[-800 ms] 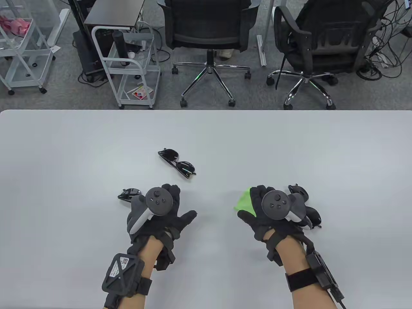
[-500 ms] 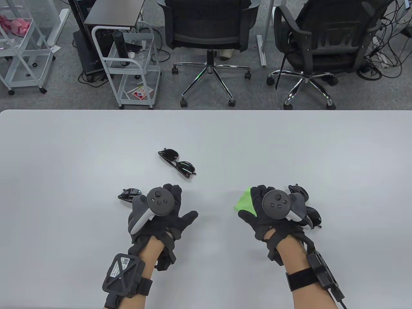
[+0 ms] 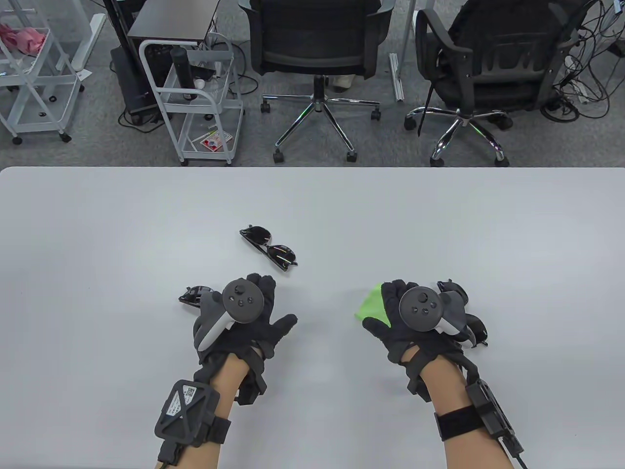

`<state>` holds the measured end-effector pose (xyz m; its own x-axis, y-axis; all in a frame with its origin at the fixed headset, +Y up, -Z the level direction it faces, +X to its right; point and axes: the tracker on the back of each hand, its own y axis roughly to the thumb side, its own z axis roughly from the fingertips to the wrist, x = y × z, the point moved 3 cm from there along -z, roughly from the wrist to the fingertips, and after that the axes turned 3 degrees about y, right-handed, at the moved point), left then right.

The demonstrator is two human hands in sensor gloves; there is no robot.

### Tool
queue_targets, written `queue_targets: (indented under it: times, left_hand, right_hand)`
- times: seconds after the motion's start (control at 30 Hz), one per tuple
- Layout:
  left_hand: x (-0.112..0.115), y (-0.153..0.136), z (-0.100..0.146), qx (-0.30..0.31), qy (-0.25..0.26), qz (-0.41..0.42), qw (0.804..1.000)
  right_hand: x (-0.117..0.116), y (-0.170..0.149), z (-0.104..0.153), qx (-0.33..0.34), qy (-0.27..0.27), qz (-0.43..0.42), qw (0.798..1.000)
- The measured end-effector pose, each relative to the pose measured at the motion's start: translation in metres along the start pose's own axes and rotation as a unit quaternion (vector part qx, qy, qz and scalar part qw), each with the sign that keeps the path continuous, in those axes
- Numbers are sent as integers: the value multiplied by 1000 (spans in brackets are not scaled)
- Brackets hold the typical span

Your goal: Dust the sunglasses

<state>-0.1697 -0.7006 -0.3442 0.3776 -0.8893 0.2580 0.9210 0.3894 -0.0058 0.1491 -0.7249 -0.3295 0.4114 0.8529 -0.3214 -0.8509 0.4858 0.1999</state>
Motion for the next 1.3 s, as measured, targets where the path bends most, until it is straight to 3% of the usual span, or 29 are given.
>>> queue_targets:
  times: [0.13, 0.23, 0.33, 0.6, 0.9, 1.07, 1.2, 1.3]
  left_hand:
    - [-16, -9, -9, -23, 20, -92, 995]
    - [-14, -29, -20, -43, 36, -218, 974]
    - [-4, -54, -34, -76, 29, -285, 955]
    - [4, -96, -42, -124, 28, -293, 948]
    - [2, -94, -41, -125, 64, -334, 932]
    - [-13, -76, -33, -97, 104, -228, 963]
    - [-24, -42, -18, -37, 129, -56, 989]
    - [-19, -17, -9, 5, 103, 70, 992]
  right_hand:
    - [0, -1, 2, -1, 1, -6, 1000]
    - [0, -1, 2, -1, 0, -5, 1000]
    - [0, -1, 3, -2, 0, -8, 1000]
    - [-2, -1, 0, 0, 8, -4, 1000]
    - [-2, 1, 0, 7, 8, -3, 1000]
    - [-3, 10, 1, 23, 7, -3, 1000]
    - [-1, 27, 1, 56, -15, -16, 998]
    - [5, 46, 3, 91, -52, -63, 993]
